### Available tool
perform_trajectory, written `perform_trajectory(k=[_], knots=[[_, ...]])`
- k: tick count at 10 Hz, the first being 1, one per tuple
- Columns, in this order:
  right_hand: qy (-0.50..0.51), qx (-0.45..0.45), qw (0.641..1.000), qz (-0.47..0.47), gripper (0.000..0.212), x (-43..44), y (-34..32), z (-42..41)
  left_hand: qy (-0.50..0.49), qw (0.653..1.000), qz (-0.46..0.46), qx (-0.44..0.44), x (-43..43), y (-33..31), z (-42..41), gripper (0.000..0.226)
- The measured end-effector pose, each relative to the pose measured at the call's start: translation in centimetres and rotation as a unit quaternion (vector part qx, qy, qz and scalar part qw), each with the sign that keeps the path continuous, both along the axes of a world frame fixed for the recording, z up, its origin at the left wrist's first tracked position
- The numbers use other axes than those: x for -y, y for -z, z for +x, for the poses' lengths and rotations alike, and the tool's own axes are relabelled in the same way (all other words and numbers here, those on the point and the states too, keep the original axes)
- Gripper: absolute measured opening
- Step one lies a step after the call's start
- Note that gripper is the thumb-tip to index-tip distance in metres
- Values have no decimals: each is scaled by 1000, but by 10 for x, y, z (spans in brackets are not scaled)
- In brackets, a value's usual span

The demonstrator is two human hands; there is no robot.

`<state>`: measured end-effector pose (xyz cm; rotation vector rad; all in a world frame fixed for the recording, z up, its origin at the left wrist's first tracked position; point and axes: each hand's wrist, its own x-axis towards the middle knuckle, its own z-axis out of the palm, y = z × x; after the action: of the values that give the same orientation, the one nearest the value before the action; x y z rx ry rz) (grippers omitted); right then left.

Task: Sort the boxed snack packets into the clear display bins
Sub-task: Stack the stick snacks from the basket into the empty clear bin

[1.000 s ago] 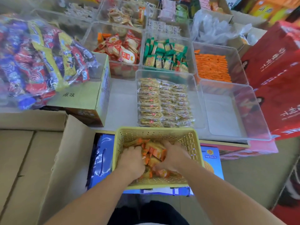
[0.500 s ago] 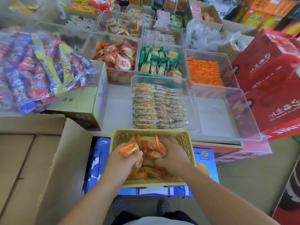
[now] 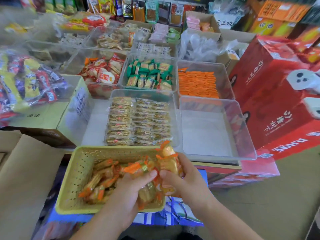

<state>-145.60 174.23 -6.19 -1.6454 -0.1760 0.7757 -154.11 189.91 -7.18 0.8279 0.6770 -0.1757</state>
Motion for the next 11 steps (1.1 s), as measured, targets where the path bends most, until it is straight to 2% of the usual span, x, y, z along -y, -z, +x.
perform_trajectory(k=[1,2,4,5,6,7,9,10,11], knots=[[-13,-68,996,62,22,46,-6,25,-66,997,26,-16,54,2,19,69],[-17,-105,992,74,26,92,-8,48,-119,991,34,-50,105,-3,38,50],[-70,-127,989,22,18,152,-15,92,-183,983,3,-22,153,-18,60,55],[-100,-143,985,5,19,165,-12,103,-164,985,-29,38,157,-16,61,62],[-113,-148,982,25,47,168,-10,108,-170,984,-36,40,156,-13,63,61],[-121,-145,981,52,64,163,-15,109,-148,986,-49,62,153,-12,66,61],[-94,-74,993,10,53,150,-21,101,-100,992,-63,49,141,-12,68,66],[-128,-41,990,-32,30,143,-23,100,-92,992,-66,52,139,-16,70,64],[-149,-61,986,-53,32,135,-20,104,-93,988,-85,85,136,-15,70,45]])
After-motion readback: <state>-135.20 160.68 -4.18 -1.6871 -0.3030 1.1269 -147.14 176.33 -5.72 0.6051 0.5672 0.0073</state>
